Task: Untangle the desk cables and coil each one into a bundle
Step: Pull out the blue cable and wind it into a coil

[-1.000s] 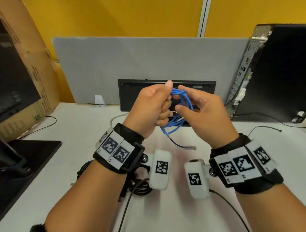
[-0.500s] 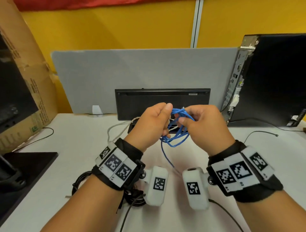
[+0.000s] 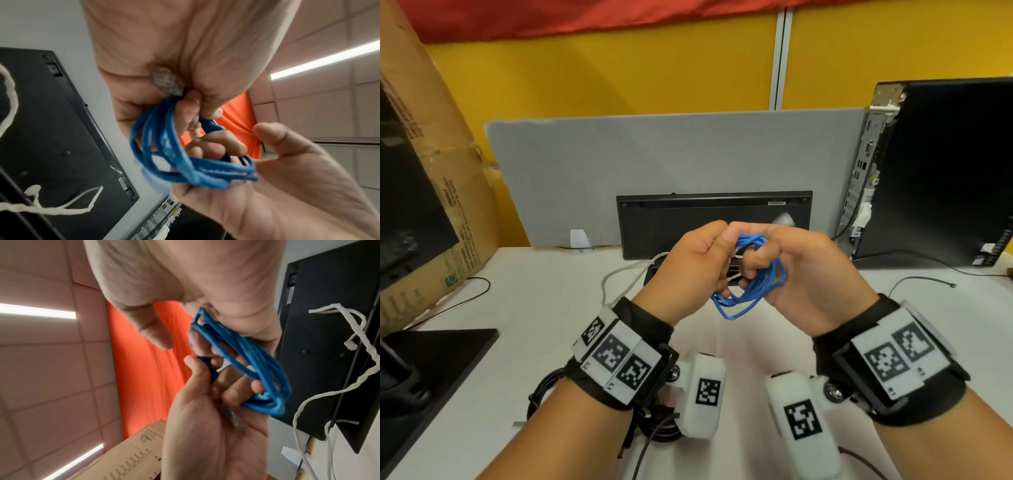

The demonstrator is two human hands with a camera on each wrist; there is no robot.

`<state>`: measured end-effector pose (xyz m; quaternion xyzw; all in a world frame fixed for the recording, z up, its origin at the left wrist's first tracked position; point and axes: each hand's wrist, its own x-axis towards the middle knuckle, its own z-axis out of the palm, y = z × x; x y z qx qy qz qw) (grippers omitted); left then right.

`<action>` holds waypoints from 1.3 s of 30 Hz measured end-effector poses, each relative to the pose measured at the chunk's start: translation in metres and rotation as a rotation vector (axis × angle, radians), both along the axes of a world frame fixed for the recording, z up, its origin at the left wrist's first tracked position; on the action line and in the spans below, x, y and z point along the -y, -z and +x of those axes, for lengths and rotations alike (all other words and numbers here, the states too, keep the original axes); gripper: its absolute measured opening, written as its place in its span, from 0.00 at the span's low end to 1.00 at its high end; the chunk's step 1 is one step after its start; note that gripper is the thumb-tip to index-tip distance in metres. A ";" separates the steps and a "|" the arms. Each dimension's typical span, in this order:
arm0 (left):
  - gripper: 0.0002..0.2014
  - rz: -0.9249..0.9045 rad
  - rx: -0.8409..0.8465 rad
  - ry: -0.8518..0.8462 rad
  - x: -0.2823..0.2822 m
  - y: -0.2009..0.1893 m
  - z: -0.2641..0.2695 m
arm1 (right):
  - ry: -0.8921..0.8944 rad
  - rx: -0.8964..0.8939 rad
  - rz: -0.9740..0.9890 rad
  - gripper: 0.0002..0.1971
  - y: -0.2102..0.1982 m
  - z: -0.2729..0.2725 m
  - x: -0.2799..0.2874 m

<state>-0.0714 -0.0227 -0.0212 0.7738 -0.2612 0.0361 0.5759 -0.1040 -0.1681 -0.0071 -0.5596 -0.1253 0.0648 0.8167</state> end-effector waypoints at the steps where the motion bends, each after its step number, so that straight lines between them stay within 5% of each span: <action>1: 0.18 0.017 -0.008 -0.010 0.000 0.000 0.001 | 0.019 0.014 -0.056 0.26 0.001 0.000 -0.002; 6: 0.16 0.060 0.002 -0.050 0.002 0.004 0.002 | 0.282 0.302 -0.700 0.25 0.009 0.001 -0.003; 10: 0.15 0.079 0.106 -0.134 0.004 0.004 0.001 | 0.252 0.390 -0.842 0.28 0.012 0.002 0.001; 13: 0.16 0.024 0.181 -0.297 -0.004 0.002 0.007 | 0.403 0.442 -0.964 0.22 0.010 0.003 0.008; 16: 0.18 -0.103 0.171 -0.413 -0.020 -0.002 0.017 | 0.559 0.464 -0.832 0.04 0.003 0.007 0.018; 22: 0.18 -0.188 0.117 -0.444 -0.019 -0.001 0.018 | 0.381 0.184 -0.204 0.10 0.002 0.010 0.014; 28: 0.20 -0.117 0.138 -0.501 -0.017 0.000 0.016 | 0.664 0.709 -0.865 0.06 0.003 0.010 0.025; 31: 0.19 -0.313 -0.032 -0.359 -0.017 -0.004 0.013 | 0.724 0.815 -1.080 0.06 0.012 0.018 0.028; 39: 0.17 -0.679 -0.244 -0.010 -0.003 -0.009 -0.003 | 0.737 0.718 -0.760 0.06 0.031 0.028 0.010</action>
